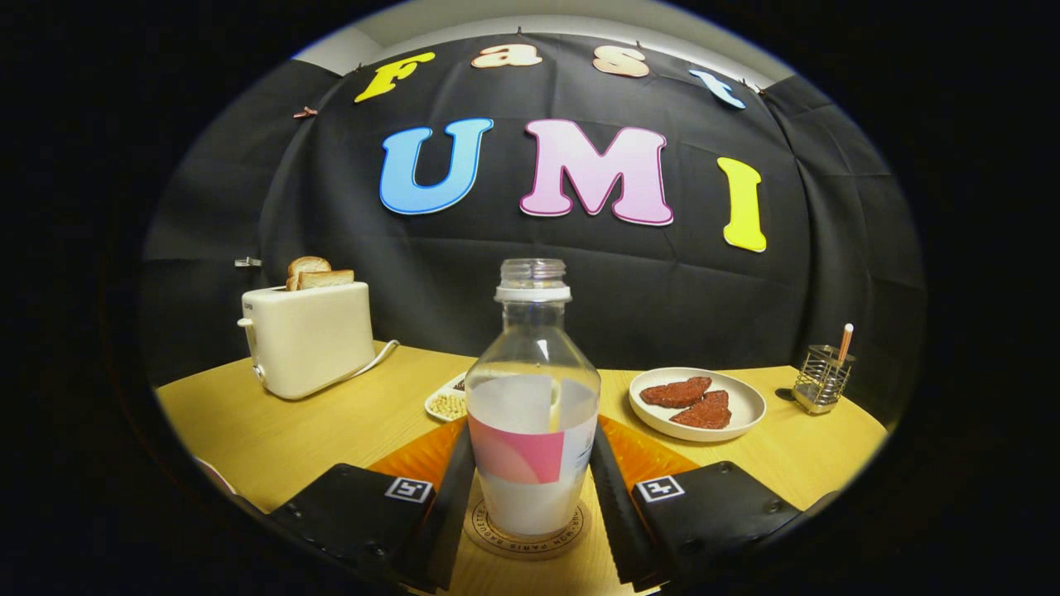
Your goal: Take the bottle from table, then pour the juice into the cup, finally place the bottle on the coaster
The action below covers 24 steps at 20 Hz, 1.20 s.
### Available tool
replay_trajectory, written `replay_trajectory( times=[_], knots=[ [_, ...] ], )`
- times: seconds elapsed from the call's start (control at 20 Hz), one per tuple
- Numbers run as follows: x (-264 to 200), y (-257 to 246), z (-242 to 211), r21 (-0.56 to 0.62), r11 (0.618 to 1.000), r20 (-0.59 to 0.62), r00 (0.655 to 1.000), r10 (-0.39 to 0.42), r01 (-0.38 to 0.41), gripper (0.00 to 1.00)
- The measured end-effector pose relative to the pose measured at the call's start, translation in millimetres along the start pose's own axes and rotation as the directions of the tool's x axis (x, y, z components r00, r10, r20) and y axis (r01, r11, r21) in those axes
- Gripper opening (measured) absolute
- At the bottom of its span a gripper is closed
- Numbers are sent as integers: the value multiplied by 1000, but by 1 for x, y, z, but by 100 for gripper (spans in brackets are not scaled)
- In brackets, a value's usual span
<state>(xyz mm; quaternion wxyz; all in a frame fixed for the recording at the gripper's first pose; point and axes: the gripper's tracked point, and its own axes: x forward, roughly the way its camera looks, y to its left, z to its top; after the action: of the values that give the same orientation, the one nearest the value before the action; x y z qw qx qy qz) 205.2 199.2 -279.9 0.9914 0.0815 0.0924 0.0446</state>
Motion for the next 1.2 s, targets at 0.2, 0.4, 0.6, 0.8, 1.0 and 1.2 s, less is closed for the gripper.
replay_trajectory(
  times=[0.2,0.4,0.6,0.8,1.0,1.2],
  knots=[
    [-4,5,-1,13,1000,-7,1000,26,-26,81],
    [-10,2,6,12,1000,-8,1000,24,-23,100],
    [-22,0,15,21,1000,-10,1000,13,-13,100],
    [-55,-8,36,16,1000,9,1000,-12,12,100],
    [-101,-21,60,0,1000,5,1000,-26,26,98],
    [-144,-50,92,-38,997,9,997,-72,72,98]
  ],
)
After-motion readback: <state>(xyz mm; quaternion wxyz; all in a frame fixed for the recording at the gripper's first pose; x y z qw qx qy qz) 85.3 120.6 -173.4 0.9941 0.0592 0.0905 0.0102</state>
